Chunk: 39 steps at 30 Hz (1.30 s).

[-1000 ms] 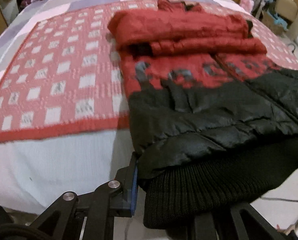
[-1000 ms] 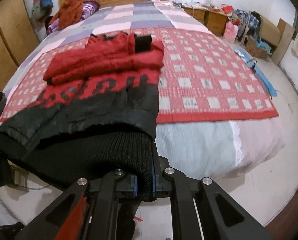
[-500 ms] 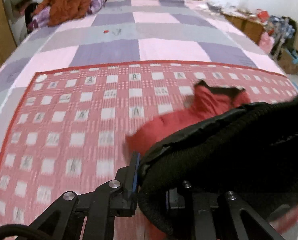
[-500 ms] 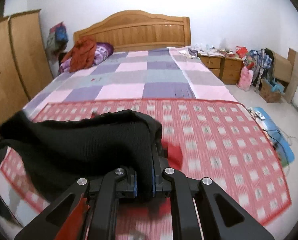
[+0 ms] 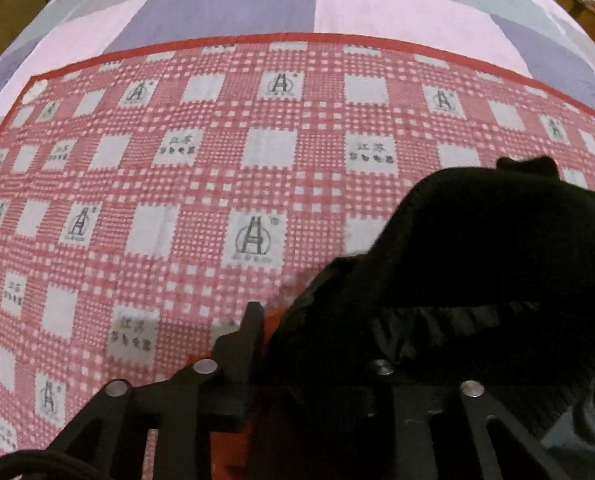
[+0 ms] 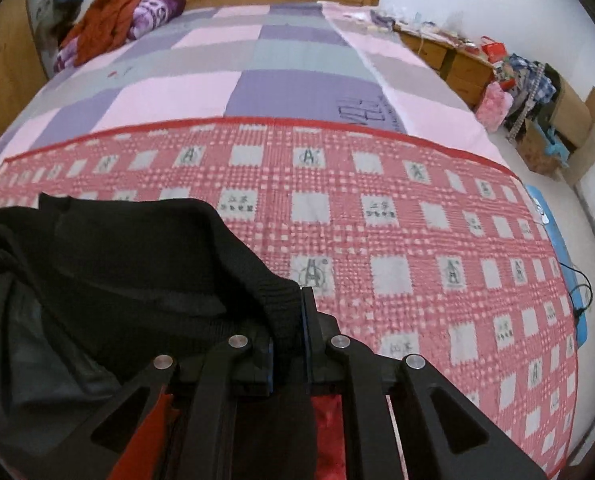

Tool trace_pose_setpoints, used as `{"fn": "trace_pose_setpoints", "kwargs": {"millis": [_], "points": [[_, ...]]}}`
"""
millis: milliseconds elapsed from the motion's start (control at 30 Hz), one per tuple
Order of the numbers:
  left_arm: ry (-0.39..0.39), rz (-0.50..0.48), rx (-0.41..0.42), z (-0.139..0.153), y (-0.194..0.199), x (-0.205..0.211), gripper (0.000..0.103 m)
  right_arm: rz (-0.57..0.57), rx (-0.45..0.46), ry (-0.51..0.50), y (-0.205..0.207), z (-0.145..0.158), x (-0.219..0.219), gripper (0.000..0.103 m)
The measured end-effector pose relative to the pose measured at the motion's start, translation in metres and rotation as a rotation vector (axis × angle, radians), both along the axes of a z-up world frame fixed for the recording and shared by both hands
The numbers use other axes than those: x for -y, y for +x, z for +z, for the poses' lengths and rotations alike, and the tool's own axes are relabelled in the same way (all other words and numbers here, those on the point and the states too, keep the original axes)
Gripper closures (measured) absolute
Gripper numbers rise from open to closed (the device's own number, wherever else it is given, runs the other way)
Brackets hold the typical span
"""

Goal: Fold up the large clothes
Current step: 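Grasp the black ribbed hem with both tools and lift it toward the collar, then carry the held hem over the jacket body and lay it down with both tools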

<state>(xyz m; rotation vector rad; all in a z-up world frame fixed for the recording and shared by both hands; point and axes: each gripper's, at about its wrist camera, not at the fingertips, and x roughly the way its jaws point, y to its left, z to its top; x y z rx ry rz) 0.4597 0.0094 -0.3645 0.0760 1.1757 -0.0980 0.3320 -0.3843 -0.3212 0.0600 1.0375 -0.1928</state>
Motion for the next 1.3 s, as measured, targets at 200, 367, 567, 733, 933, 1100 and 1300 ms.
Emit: {"fn": "trace_pose_setpoints", "kwargs": {"millis": [200,367,567,733,933,1100,1300], "points": [[-0.138,-0.082,-0.231,0.022,0.032,-0.013,0.066,-0.028,0.057,0.204,0.011,0.022,0.043,0.054],[-0.221,-0.148,-0.373,0.061,0.051,-0.033,0.046,0.016,0.063,0.186,-0.008,0.073,0.06,0.034],[-0.222,-0.086,-0.147,0.117,0.039,-0.066,0.038,0.092,0.161,0.055,-0.078,0.107,0.006,0.034],[-0.225,-0.27,0.034,0.117,-0.028,-0.026,0.034,0.236,0.098,-0.034,-0.11,0.055,-0.094,0.034],[-0.147,-0.395,0.028,0.034,-0.041,0.055,0.032,0.132,-0.011,-0.082,-0.053,-0.011,-0.103,0.034],[-0.216,-0.298,0.058,0.006,0.013,0.049,0.031,-0.037,-0.088,0.01,0.006,-0.043,-0.057,0.031],[-0.237,-0.147,0.115,-0.005,0.045,0.019,0.04,-0.098,-0.057,0.106,0.007,-0.063,-0.02,0.017]]}}
